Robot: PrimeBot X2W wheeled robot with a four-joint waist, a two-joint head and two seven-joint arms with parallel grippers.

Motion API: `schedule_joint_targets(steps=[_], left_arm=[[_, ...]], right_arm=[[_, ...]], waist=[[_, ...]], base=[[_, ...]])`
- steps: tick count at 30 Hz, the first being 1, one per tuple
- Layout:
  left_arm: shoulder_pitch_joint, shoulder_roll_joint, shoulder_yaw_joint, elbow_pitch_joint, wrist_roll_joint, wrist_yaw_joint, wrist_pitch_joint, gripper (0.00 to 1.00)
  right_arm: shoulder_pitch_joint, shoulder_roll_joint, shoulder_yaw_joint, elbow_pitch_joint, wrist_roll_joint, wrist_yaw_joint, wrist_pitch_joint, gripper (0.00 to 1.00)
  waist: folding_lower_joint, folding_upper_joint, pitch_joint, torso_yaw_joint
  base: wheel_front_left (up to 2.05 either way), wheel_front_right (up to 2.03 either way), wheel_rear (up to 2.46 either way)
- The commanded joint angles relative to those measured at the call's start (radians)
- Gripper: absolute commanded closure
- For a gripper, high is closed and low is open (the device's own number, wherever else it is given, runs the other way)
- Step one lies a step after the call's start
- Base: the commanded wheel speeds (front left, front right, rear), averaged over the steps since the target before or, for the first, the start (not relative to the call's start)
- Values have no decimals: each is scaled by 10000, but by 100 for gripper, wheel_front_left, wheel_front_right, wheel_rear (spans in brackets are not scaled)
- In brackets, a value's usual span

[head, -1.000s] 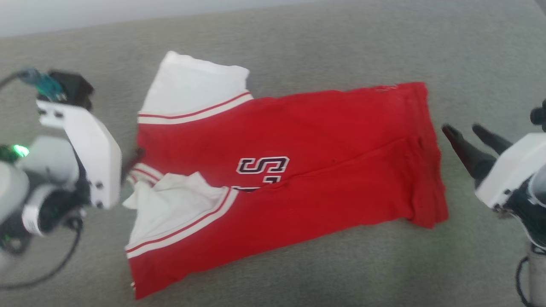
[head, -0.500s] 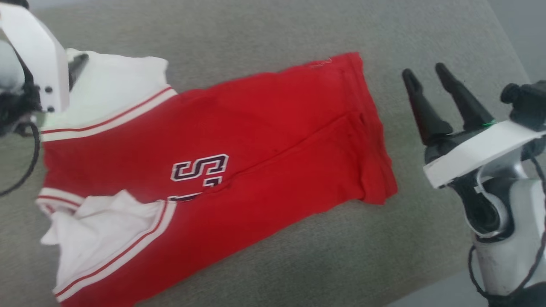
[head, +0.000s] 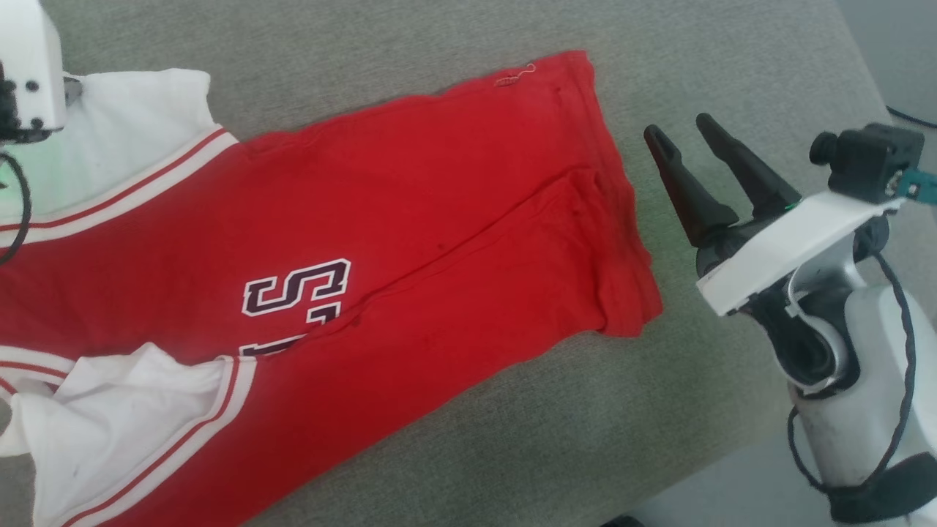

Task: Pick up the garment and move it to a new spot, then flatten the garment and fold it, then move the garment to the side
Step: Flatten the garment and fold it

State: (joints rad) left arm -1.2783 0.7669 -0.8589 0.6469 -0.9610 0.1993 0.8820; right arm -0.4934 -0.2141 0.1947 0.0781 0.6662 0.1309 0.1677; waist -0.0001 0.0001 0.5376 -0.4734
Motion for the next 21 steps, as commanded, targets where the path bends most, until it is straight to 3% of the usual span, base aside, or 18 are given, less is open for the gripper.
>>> schedule_joint_targets(steps=[1, 6, 17, 21], left_arm=[[860, -127, -514, 616, -166, 175, 869, 100], [538, -620, -698, 438, -147, 230, 1361, 100], [-378, -2112, -683, 108, 40, -12, 552, 100], [-563, -2502, -719, 294, 23, -128, 322, 100]], right_arm=[[-235, -107, 36, 114, 110, -4, 210, 0], [-866, -448, -17, 611, 331, -3, 1130, 0], [-3229, -1231, 381, 2773, 133, -4, 3764, 0], [-3947, -1090, 846, 3997, 427, -1, 5219, 0]], waist=[[1, -1, 70, 106], [1, -1, 233, 483], [1, -1, 596, 1710], [1, -1, 659, 2008]], base=[[0, 0, 0], [0, 0, 0], [0, 0, 0], [0, 0, 0]])
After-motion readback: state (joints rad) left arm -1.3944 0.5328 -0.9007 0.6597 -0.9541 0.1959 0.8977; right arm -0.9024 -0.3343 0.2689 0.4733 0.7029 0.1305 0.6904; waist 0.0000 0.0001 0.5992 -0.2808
